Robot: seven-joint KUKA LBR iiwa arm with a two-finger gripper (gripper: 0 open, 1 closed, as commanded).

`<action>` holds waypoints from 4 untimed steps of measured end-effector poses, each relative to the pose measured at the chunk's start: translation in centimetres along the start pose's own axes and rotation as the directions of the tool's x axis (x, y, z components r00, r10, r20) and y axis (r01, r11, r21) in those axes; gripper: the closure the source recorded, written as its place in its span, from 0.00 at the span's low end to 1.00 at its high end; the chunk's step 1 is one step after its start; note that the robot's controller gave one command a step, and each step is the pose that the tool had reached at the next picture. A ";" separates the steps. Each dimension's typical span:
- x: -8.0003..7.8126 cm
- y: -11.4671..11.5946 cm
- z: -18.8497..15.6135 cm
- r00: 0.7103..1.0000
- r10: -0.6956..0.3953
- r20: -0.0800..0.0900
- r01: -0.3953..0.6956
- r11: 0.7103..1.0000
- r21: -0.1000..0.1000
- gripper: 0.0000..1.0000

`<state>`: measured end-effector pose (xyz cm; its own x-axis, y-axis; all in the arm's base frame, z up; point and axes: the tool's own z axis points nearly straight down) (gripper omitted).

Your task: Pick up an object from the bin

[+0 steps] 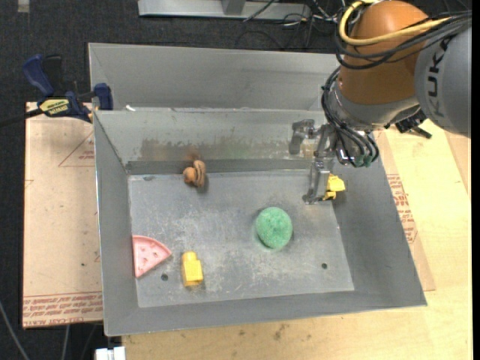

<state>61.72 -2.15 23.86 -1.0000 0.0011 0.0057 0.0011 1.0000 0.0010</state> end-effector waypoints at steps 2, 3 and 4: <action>2.9 0.5 7.3 0.997 -0.082 0.010 0.082 0.997 0.001 0.00; 5.3 0.9 8.7 0.935 -0.354 0.003 0.354 0.935 0.001 0.00; 4.1 0.9 9.8 0.987 -0.159 0.009 0.159 0.987 0.001 0.00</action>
Offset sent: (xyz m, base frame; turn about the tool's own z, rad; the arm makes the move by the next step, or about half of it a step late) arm -0.0671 0.0104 -0.1686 -0.1802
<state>57.53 -1.22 14.13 -0.9875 -0.1575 -0.0035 -0.1575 0.9875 0.0009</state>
